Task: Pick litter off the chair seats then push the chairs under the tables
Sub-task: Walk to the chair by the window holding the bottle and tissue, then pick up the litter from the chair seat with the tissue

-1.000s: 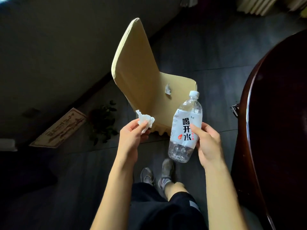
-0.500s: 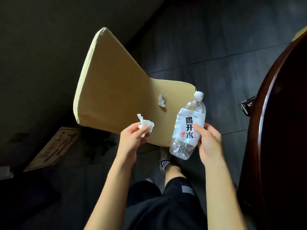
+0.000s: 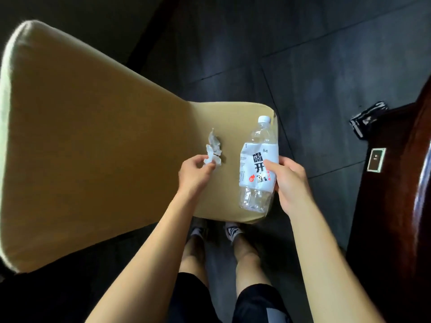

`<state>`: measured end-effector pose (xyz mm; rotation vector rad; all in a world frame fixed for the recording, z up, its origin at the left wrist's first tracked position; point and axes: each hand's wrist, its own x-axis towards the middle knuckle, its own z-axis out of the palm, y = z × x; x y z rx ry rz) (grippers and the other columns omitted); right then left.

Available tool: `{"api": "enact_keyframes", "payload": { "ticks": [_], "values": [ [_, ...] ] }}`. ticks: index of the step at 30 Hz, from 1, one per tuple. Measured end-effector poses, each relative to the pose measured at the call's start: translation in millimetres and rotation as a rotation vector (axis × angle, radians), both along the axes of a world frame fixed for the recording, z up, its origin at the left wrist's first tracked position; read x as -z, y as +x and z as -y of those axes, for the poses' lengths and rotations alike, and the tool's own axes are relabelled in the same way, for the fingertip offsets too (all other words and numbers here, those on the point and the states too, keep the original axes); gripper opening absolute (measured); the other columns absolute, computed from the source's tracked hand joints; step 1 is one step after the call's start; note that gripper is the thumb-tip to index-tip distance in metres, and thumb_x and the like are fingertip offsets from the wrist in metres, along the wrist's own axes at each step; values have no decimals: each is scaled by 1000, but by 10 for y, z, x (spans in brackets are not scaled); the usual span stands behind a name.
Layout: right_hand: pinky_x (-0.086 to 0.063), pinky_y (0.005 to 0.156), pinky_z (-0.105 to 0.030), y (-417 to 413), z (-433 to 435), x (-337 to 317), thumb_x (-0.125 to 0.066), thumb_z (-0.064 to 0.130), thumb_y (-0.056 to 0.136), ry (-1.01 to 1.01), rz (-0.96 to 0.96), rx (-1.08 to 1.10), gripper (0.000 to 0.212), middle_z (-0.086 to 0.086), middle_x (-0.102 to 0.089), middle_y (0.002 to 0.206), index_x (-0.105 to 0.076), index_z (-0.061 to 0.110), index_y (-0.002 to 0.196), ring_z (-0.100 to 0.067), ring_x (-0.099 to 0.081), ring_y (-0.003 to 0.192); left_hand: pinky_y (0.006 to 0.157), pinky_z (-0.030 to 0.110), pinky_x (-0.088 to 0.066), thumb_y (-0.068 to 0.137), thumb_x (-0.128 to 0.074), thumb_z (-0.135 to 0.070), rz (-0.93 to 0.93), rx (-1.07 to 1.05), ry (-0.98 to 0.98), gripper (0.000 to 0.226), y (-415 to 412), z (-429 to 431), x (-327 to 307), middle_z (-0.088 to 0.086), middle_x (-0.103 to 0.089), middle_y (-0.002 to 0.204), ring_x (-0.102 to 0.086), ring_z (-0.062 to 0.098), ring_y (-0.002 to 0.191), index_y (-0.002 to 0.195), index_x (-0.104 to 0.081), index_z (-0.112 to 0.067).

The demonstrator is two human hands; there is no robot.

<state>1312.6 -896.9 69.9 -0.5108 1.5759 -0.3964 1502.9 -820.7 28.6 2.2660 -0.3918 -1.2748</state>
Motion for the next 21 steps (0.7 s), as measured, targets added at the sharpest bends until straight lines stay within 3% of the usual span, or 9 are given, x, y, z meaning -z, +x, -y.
{"api": "enact_keyframes", "payload": {
  "ticks": [4, 6, 8, 11, 15, 19, 21],
  "values": [
    [-61, 89, -47, 76, 106, 397, -69, 4, 90, 6, -24, 13, 25, -10, -79, 102, -71, 6, 116, -29, -76, 98, 100, 35, -50, 91, -66, -36, 74, 166, 20, 34, 68, 230, 560, 5, -73, 117, -62, 21, 119, 117, -76, -16],
    [-61, 91, -47, 108, 144, 575, -69, 5, 91, 7, -32, 26, 25, -9, -79, 104, -71, 6, 116, -29, -76, 100, 114, 33, -38, 93, -65, -32, 95, 213, 23, 36, 103, 344, 815, 13, -63, 135, -41, 25, 144, 124, -72, -14],
    [-61, 89, -46, 135, 156, 728, -68, 4, 92, 3, -34, 55, 23, -10, -80, 103, -72, 6, 115, -29, -76, 99, 119, 25, -27, 96, -64, -23, 140, 256, 44, 34, 127, 446, 1040, 18, -42, 153, -19, 22, 154, 128, -69, -13],
    [-63, 78, -38, 108, 160, 863, -66, 4, 93, -9, -55, 97, 22, -8, -80, 101, -72, 5, 115, -24, -77, 94, 117, 21, -23, 95, -64, -22, 156, 307, 26, 32, 101, 592, 1331, 20, -25, 162, -18, 20, 153, 126, -71, -16],
    [-61, 69, -29, 76, 148, 938, -65, 3, 94, -7, -64, 127, 22, -5, -81, 100, -72, 6, 115, -20, -78, 91, 108, 20, -28, 93, -66, -18, 134, 344, 36, 26, -8, 700, 1591, 12, -37, 146, -39, 25, 138, 118, -74, -15],
    [-63, 78, -35, 144, 166, 933, -65, 1, 94, -11, -92, 141, 21, -6, -81, 99, -72, 5, 114, -21, -78, 92, 81, 12, -28, 92, -66, -17, 151, 414, 19, 21, -7, 723, 1632, 11, -55, 111, -51, 23, 108, 110, -77, -15],
    [-62, 83, -39, 198, 195, 923, -65, 1, 94, -12, -100, 153, 21, -8, -80, 100, -71, 4, 114, -24, -77, 95, 70, 14, -29, 88, -71, -17, 128, 388, -11, 14, 62, 757, 1576, 8, -60, 96, -52, 21, 94, 100, -79, -16]
  ]
}}
